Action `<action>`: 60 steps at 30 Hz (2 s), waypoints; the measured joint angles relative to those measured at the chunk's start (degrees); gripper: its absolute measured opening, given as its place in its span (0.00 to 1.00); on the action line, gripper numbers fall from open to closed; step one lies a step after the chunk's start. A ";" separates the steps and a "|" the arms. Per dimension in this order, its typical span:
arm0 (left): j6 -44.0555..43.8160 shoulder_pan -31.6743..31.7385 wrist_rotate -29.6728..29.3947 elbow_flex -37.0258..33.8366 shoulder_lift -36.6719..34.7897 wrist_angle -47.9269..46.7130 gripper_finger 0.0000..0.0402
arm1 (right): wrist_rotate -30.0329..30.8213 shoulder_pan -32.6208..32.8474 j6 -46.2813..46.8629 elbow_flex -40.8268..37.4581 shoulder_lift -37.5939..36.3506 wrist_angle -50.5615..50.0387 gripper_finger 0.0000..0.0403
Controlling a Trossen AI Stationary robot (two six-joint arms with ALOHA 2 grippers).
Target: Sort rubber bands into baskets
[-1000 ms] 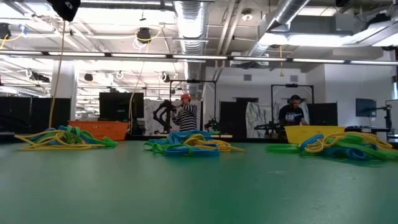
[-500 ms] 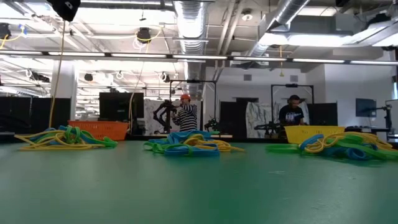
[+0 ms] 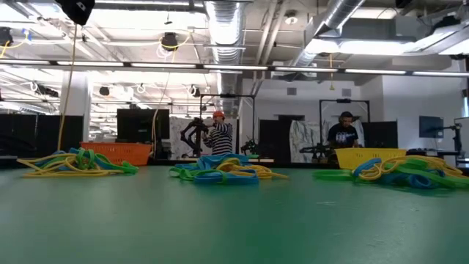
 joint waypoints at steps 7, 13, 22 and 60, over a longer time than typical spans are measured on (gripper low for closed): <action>0.00 0.01 -0.01 0.01 -0.02 0.00 0.00 | 0.00 0.02 0.00 0.00 0.00 0.00 0.32; 0.01 0.02 -0.01 0.01 -0.01 0.00 0.00 | -0.01 0.00 0.00 0.00 0.00 0.00 0.32; 0.01 0.01 0.00 0.00 -0.01 0.00 0.00 | 0.00 0.00 0.00 0.00 0.00 0.00 0.32; -1.99 0.02 -4.38 0.01 0.00 0.83 0.00 | -0.01 0.01 0.00 0.01 0.00 -0.02 0.32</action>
